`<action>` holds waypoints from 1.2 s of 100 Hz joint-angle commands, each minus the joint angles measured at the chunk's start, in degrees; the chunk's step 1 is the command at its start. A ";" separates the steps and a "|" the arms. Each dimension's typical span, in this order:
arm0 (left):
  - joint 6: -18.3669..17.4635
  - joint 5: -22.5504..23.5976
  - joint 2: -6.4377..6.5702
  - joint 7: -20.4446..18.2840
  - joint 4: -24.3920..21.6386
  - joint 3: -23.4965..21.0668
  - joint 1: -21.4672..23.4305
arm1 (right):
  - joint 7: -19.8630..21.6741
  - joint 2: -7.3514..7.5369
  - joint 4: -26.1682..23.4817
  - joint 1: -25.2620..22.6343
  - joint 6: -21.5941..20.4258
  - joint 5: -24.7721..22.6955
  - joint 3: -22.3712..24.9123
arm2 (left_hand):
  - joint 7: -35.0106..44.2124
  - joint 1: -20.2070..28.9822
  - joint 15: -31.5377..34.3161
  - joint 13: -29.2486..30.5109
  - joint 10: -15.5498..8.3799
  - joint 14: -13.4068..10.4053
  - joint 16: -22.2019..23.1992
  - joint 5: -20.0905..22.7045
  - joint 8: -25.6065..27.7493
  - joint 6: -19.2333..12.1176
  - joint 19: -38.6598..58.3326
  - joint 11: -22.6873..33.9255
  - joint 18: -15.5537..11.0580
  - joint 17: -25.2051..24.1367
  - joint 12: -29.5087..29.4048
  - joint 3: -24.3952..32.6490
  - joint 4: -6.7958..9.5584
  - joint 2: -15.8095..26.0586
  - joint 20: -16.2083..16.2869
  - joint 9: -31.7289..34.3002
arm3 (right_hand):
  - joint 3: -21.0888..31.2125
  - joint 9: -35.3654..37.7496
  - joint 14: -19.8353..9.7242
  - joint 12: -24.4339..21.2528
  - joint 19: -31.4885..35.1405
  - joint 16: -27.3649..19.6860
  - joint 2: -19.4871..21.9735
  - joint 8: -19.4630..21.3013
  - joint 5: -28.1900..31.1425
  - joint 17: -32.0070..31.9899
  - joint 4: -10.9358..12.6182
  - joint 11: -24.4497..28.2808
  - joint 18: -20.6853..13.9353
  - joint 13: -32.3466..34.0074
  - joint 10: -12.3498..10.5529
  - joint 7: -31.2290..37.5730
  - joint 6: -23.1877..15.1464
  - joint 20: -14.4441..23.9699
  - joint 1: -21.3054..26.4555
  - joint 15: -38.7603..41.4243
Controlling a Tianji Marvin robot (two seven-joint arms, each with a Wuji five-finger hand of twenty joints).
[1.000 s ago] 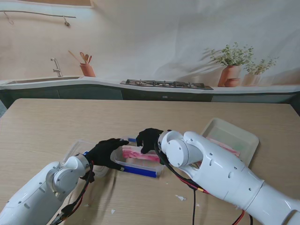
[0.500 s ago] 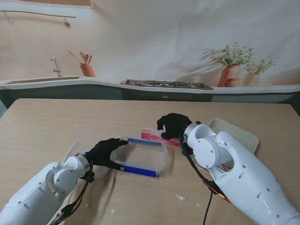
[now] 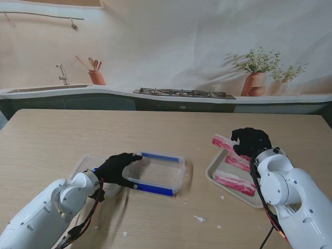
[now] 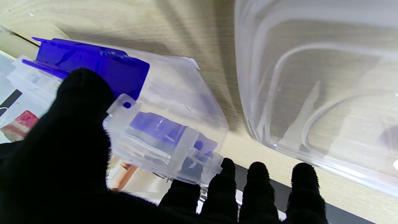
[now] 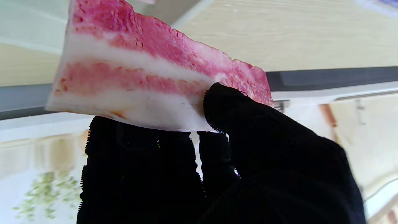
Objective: Separate the bacon slices onto the tray
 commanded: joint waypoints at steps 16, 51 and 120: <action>0.36 0.01 -0.18 -0.72 0.78 0.70 -0.10 | -1.77 0.09 5.43 -1.11 1.62 -2.04 2.19 | 1.51 2.56 0.24 -1.46 -2.65 -0.86 -0.19 1.74 0.37 4.59 0.03 0.37 0.07 -0.42 -0.34 2.75 0.93 1.19 0.79 0.00 | 2.44 -0.89 0.48 0.69 2.63 1.08 4.20 4.18 1.63 -1.34 -0.33 2.26 1.03 -0.44 1.65 6.34 -2.90 1.79 4.39 2.56; 0.46 0.25 -0.20 -0.49 0.83 0.69 -0.05 | -6.02 -0.01 14.90 2.43 4.76 -2.08 -0.49 | 1.58 2.52 0.26 -1.45 -2.52 -0.72 -0.18 1.70 0.41 4.68 0.06 0.41 0.10 -0.44 -0.36 2.83 0.92 1.12 0.87 0.03 | -0.42 -3.46 -0.14 0.78 1.22 0.68 8.04 6.20 -0.07 -3.81 -0.85 2.21 -0.24 -3.35 -0.30 5.84 -6.63 1.58 4.25 1.09; 0.43 0.08 -0.39 0.28 1.24 0.95 -0.29 | -13.49 0.07 26.59 8.79 1.83 -2.33 -5.26 | 1.66 2.39 0.46 -1.35 -2.39 -0.70 -0.12 1.79 0.45 4.60 0.26 0.74 0.14 -0.35 -0.30 2.87 0.91 1.23 0.98 0.16 | -1.60 -4.15 -0.70 -0.10 0.63 -0.04 8.69 6.67 -0.50 -4.45 -0.56 1.79 -0.62 -4.48 -2.22 5.41 -8.99 1.46 3.84 -0.28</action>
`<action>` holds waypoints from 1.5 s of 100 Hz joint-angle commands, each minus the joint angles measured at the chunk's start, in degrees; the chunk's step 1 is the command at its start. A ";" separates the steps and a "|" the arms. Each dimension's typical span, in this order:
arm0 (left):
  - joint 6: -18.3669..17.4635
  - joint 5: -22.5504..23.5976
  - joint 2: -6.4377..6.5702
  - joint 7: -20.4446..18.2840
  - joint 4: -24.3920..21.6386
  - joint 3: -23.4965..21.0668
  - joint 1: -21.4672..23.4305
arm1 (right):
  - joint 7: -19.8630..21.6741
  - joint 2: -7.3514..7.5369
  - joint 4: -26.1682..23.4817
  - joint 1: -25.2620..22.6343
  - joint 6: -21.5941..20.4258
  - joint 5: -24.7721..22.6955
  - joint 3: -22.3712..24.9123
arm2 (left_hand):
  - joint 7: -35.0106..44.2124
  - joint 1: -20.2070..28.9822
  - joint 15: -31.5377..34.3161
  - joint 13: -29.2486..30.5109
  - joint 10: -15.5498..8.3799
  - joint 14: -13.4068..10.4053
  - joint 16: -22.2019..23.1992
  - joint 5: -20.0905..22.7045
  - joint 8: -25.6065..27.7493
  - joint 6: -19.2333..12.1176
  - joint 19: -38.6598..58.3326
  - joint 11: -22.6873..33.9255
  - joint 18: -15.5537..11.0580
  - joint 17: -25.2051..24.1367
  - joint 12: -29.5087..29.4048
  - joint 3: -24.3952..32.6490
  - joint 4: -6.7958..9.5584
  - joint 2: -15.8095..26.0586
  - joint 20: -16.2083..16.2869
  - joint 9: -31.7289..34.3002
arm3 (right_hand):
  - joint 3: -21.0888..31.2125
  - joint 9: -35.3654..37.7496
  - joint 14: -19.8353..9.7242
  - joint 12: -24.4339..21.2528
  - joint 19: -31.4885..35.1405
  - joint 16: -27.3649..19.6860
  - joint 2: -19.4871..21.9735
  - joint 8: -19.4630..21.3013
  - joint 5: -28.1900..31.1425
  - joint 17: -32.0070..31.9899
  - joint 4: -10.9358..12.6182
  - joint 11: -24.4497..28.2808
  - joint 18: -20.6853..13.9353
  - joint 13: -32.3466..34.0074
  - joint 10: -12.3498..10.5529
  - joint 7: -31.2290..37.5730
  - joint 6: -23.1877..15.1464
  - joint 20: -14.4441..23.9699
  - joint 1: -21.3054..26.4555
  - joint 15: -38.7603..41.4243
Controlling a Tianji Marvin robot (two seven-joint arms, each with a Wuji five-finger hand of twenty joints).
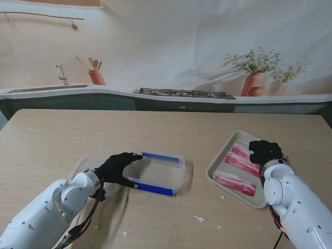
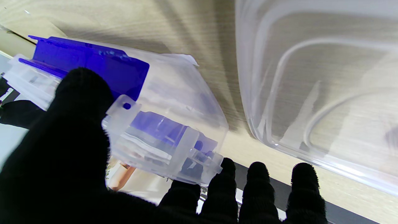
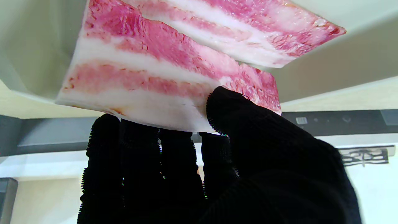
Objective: Separate the bacon slices onto the tray
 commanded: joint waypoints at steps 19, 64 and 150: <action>0.23 0.14 -0.33 -0.71 0.72 0.15 0.19 | -1.62 -0.47 2.70 1.75 0.44 0.44 -1.65 | 1.43 2.58 0.47 -1.40 -2.42 -0.72 -0.17 1.79 0.45 4.37 0.30 0.68 0.21 -0.38 -0.42 2.95 0.92 1.26 0.90 0.14 | 1.79 -0.64 -0.83 -0.56 0.62 -0.34 5.02 2.91 1.73 -1.10 -0.58 0.96 -0.52 -0.42 -1.31 5.39 -7.63 1.45 3.77 0.18; 0.26 0.25 -0.31 -0.73 0.81 0.04 0.18 | -3.31 -0.44 5.75 3.15 2.00 0.06 -3.19 | 1.44 2.66 0.51 -1.37 -2.44 -0.74 -0.19 1.85 0.46 4.41 0.35 0.74 0.15 -0.40 -0.53 3.00 0.94 1.29 0.77 0.14 | 1.03 -2.17 -0.98 -2.79 -0.97 -2.10 5.12 1.83 1.53 -2.39 -0.38 -0.27 -0.95 -2.20 -2.09 5.50 -9.22 0.69 4.36 -2.97; 0.11 0.28 -0.33 -0.50 1.41 0.25 -0.11 | -11.24 -1.02 6.59 2.92 1.08 -1.27 -2.77 | 1.41 2.69 0.54 -1.35 -2.44 -0.78 -0.21 1.81 0.44 4.31 0.48 0.73 0.19 -0.38 -0.57 3.19 0.92 1.17 0.73 0.15 | 4.39 -29.38 -0.52 -19.33 -12.92 -17.31 4.20 -1.32 -12.25 -13.32 5.56 -13.91 -2.75 -24.54 -4.09 -22.31 0.54 -5.89 -8.43 -32.28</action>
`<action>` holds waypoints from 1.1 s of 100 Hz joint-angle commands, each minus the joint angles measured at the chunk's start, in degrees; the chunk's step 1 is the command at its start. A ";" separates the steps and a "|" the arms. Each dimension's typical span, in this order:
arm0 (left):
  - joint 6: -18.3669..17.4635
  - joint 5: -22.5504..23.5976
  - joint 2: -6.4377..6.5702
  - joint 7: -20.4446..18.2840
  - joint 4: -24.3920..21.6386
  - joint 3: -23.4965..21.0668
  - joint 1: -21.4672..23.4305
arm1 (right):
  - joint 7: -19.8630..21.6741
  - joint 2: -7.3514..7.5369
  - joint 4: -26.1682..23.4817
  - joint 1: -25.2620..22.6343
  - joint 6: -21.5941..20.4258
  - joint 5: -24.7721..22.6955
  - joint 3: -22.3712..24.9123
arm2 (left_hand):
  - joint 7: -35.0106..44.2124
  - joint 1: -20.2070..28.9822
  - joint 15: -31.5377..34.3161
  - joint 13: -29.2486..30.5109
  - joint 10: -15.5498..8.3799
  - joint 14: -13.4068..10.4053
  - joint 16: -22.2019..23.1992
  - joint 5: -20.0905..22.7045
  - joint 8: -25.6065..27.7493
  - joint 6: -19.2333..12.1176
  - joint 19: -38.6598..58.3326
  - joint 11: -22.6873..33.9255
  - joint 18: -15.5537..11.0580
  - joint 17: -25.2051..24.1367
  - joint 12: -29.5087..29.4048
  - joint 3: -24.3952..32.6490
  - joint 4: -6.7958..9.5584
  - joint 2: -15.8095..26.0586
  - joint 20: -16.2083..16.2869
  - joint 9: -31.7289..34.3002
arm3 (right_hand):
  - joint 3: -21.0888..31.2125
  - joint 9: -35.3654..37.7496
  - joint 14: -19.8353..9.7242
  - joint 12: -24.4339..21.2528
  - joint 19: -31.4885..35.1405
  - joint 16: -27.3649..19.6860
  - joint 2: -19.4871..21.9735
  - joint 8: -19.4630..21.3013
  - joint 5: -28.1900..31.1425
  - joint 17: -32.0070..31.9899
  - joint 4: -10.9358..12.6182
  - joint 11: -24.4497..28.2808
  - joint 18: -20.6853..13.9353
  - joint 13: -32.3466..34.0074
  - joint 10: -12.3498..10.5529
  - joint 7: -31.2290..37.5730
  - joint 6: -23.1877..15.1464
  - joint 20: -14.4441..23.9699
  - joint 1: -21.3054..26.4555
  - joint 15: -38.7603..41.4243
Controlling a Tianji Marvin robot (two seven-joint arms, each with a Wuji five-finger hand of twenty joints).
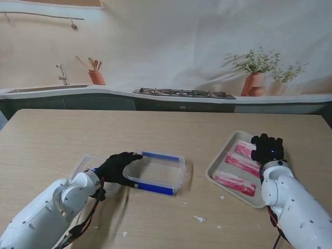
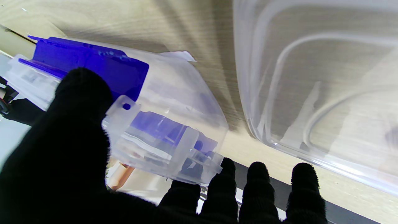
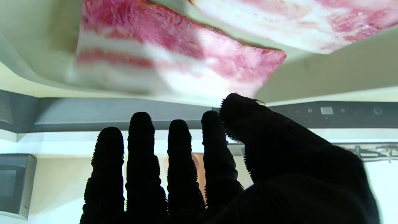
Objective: Separate the bacon slices onto the tray
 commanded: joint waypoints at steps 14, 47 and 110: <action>0.21 0.13 -0.14 -0.73 0.99 0.40 0.02 | -1.88 -0.37 -3.75 -1.76 -1.62 -1.97 1.78 | 1.32 2.69 0.49 -1.38 -2.43 -0.78 -0.22 1.72 0.45 4.31 0.50 0.66 0.18 -0.37 -0.57 3.28 0.91 1.24 0.70 0.15 | -0.12 -4.85 -0.52 -1.69 -4.67 -2.48 2.43 0.49 -2.70 -3.57 3.84 -3.66 -1.52 -6.59 -0.84 -1.94 1.68 -2.43 -1.69 -4.77; -1.15 0.70 -0.33 0.92 0.42 -0.85 0.60 | -2.55 -0.88 -8.68 -4.30 -3.52 -1.50 4.47 | 0.93 2.06 -0.89 -1.94 -2.59 -0.97 -0.76 0.59 0.26 3.11 -0.69 -0.92 0.00 -0.63 -1.45 2.31 0.67 1.95 -0.11 -0.48 | -1.96 -6.49 -0.66 -2.11 -8.10 -3.54 3.90 0.21 -4.01 -6.20 4.11 -3.96 -1.93 -9.19 -0.25 -2.53 2.02 -2.92 -2.68 -6.50; -1.67 -0.06 -0.56 1.38 -1.15 -1.87 1.40 | -3.60 -1.25 -8.93 -4.43 -4.38 -0.25 4.26 | 7.40 2.09 -0.64 -2.04 0.85 1.53 0.28 2.34 3.51 0.01 -1.45 -2.22 1.88 -0.88 -0.97 -1.77 0.95 3.31 1.40 -1.12 | -3.29 -6.32 -0.30 -2.07 -9.35 -3.26 4.23 0.61 -3.48 -6.79 4.37 -3.50 -1.69 -9.22 0.34 -2.06 -0.18 -1.85 -3.12 -5.55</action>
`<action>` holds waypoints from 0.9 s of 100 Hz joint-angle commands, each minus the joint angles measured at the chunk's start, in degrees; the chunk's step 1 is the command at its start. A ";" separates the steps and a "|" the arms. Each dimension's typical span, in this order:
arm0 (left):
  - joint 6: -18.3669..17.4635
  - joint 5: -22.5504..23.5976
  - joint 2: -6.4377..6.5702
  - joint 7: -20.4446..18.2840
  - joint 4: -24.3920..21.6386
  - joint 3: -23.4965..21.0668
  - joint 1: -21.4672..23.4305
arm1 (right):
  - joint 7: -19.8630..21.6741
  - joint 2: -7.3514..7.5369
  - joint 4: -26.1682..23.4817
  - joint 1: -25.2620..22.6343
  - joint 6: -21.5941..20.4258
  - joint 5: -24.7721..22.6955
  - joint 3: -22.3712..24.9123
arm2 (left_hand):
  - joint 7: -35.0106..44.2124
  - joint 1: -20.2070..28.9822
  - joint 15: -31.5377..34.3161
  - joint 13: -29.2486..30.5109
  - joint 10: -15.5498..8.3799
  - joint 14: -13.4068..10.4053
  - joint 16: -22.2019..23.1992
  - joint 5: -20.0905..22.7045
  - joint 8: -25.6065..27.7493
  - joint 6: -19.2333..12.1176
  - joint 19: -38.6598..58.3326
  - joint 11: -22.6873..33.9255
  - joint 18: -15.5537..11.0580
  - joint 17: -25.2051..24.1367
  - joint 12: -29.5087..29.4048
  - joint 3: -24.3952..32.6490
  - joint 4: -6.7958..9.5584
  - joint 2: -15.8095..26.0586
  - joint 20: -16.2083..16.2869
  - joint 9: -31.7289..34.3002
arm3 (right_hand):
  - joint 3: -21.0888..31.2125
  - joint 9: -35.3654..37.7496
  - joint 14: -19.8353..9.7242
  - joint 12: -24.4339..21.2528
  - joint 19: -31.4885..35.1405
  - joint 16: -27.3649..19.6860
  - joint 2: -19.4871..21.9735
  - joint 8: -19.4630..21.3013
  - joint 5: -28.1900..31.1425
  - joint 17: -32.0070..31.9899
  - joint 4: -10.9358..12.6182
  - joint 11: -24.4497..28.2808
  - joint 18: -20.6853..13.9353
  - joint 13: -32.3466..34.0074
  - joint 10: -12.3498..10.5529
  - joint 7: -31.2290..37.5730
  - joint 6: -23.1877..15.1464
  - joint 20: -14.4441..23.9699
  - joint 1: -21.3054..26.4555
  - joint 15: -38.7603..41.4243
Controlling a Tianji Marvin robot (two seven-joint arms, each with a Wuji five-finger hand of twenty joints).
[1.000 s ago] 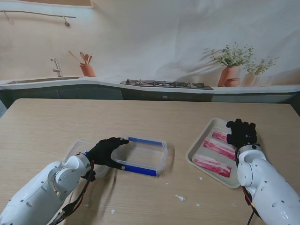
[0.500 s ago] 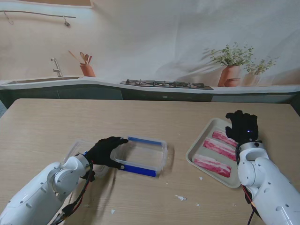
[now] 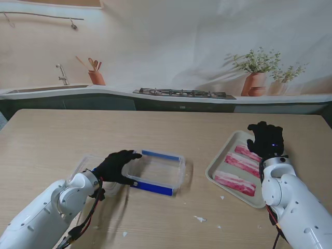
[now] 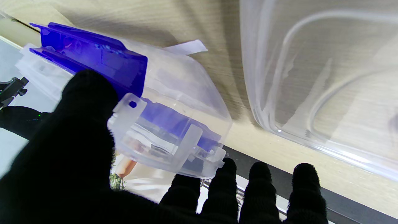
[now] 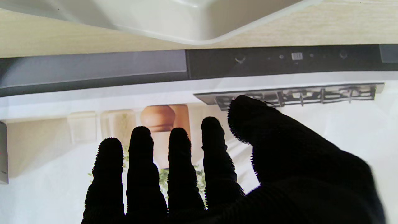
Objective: Separate the bacon slices onto the tray
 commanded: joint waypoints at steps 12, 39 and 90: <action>1.22 -0.90 -0.29 -1.03 -1.30 -0.16 0.49 | 0.29 -0.47 -0.05 -0.50 -0.05 0.22 -0.07 | 4.89 0.73 -0.71 -2.16 1.55 0.98 0.22 4.82 2.41 0.36 -1.68 -2.63 1.86 -0.92 -0.79 -1.17 0.95 2.07 1.39 -1.25 | -1.00 -1.02 -0.10 -0.38 -2.02 -0.10 1.20 0.77 0.82 -1.28 2.06 -0.34 -0.83 -1.68 0.76 0.64 -5.50 0.55 -0.65 0.70; 1.33 -1.51 -0.14 -2.16 -1.66 -0.64 0.76 | -0.03 -0.44 0.32 -0.42 -0.61 0.19 -0.12 | 0.43 0.18 -1.43 -2.52 -0.06 0.78 -0.14 4.45 0.45 -0.84 -3.17 -3.51 2.14 -1.25 -2.39 -2.53 0.25 0.85 1.37 -1.63 | -1.38 -0.93 -0.13 -0.44 -2.37 -0.11 0.41 0.59 2.10 -1.35 2.06 -0.46 -0.73 -1.75 0.81 0.75 -8.64 0.89 -1.69 0.73; 0.40 0.71 0.52 -3.60 -1.75 -0.58 0.49 | -0.55 -0.47 0.57 -0.75 -0.04 0.01 -0.38 | 11.63 2.56 -3.42 -2.98 -0.31 -0.08 0.24 -2.50 8.22 -12.25 -7.12 -7.15 1.22 -1.22 1.32 11.92 0.07 -9.07 3.50 -3.41 | -0.74 -1.05 -0.28 -0.61 -2.72 -0.06 0.14 0.33 2.26 -1.41 2.08 -0.90 -0.79 -1.97 0.51 0.77 -9.30 1.31 -0.85 0.88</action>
